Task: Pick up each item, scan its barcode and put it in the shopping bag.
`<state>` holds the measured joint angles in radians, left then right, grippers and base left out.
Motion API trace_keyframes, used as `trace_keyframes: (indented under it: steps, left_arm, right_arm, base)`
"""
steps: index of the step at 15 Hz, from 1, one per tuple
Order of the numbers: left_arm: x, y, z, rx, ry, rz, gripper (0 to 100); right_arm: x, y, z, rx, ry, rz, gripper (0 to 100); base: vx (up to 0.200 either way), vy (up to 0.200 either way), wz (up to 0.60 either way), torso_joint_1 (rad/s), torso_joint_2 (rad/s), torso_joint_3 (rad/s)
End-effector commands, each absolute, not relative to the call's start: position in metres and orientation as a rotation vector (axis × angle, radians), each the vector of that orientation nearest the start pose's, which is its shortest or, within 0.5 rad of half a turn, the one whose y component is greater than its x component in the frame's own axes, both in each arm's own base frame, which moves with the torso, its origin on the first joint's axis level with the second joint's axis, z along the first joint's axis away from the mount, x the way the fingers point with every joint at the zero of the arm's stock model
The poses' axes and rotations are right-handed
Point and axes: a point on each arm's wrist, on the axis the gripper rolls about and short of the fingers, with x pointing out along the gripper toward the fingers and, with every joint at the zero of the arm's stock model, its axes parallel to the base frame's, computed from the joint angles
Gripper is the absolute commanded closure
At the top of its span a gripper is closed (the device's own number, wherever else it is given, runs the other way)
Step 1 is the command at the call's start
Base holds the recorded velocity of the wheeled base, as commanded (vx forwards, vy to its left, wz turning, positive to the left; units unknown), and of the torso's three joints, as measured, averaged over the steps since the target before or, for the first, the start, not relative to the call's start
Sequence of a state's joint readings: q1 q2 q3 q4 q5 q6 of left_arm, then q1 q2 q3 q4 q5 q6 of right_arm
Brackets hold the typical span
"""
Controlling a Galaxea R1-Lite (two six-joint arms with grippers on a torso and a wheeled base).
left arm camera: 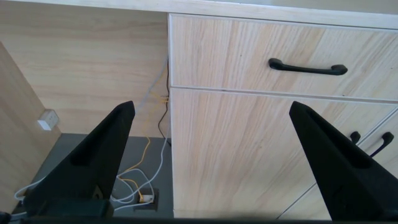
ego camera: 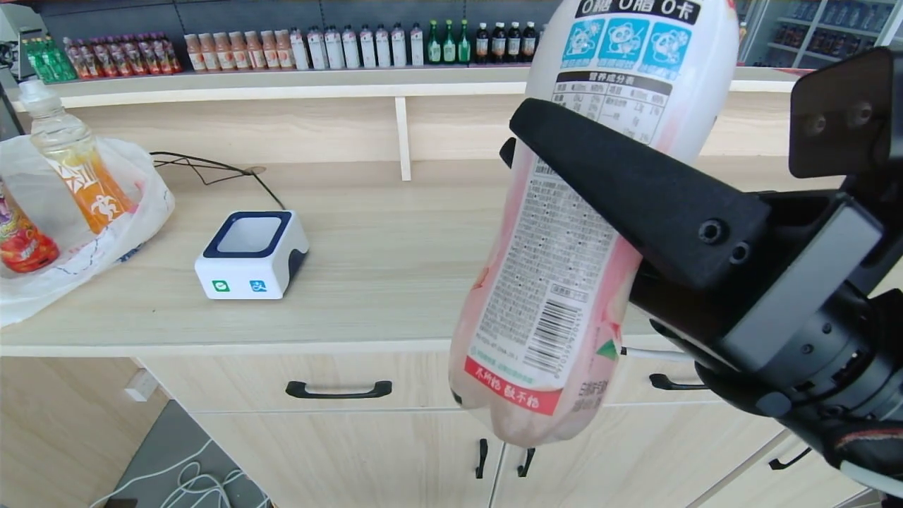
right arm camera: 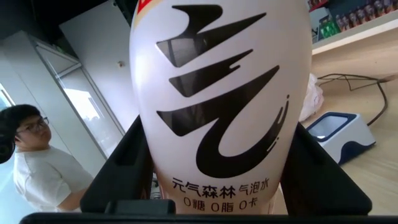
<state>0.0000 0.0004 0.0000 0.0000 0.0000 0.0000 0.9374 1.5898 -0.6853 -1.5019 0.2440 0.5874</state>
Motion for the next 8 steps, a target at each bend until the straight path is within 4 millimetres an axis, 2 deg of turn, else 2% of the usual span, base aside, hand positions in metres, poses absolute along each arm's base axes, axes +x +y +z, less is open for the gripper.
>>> trace_keyframes:
  steps: [1, 8]
  left_arm:
    - [-0.0228, 0.0000, 0.0755, 0.000, 0.000, -0.002, 0]
    - [-0.0228, 0.0000, 0.0755, 0.000, 0.000, 0.000, 0]
  right_arm:
    - [0.1449, 0.2064, 0.2650, 0.715, -0.239, 1.297, 100]
    - [0.1421, 0.1980, 0.2719, 0.697, -0.286, 1.280, 100]
  base:
    - [0.000, 0.000, 0.00, 0.000, 0.00, 0.000]
    - [0.000, 0.000, 0.00, 0.000, 0.00, 0.000]
